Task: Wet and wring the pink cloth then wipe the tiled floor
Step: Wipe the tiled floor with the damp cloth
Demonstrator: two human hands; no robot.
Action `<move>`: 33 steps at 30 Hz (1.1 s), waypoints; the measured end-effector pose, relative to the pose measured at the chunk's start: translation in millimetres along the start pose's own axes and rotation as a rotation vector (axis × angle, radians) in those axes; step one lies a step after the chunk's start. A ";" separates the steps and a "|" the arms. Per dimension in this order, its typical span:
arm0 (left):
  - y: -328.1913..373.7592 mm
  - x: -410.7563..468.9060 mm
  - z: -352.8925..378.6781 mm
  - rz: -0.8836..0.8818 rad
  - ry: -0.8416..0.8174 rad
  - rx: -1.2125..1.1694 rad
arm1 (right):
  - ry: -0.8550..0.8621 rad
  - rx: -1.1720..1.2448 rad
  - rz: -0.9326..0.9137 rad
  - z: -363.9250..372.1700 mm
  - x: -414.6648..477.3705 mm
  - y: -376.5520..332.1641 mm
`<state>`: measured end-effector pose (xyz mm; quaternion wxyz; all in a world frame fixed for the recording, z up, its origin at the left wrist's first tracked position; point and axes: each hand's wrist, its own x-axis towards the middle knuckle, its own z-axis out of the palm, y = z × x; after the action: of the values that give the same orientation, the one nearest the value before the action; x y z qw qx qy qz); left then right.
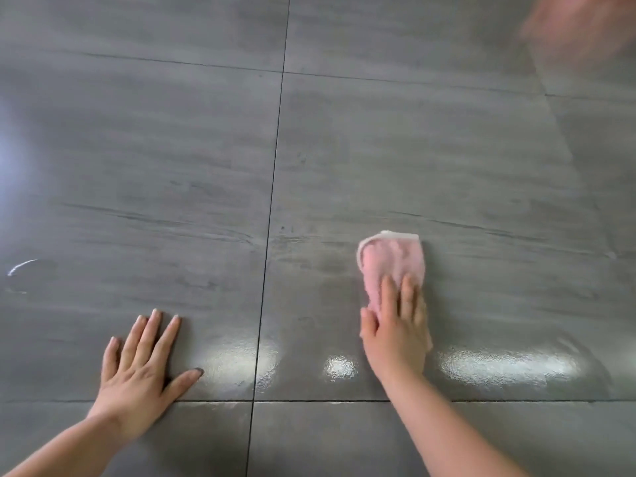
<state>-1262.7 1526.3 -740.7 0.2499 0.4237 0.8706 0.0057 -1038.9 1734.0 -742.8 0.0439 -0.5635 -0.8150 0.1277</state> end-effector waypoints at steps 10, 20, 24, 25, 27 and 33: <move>-7.3 0.8 3.7 0.092 0.062 0.073 | 0.014 -0.005 -0.328 1.0 75.1 -5.1; -21.1 4.7 5.8 0.098 0.000 0.164 | -0.090 0.088 0.148 -10.3 99.4 -49.5; -18.2 3.8 2.6 0.049 -0.020 0.195 | -0.104 0.017 -0.376 21.5 61.5 -107.5; -17.7 3.8 2.3 0.039 -0.009 0.216 | -0.137 0.014 -0.444 24.6 53.0 -114.9; -16.0 4.1 3.6 0.021 -0.023 0.236 | -0.269 -0.033 -0.496 20.6 41.8 -113.7; -6.1 2.6 -7.4 -0.038 -0.075 0.074 | -0.187 -0.041 -0.331 -6.2 52.2 -2.4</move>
<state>-1271.8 1525.8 -736.7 0.2666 0.4161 0.8681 -0.0470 -1058.6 1782.7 -739.9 -0.0229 -0.4080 -0.8996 0.1539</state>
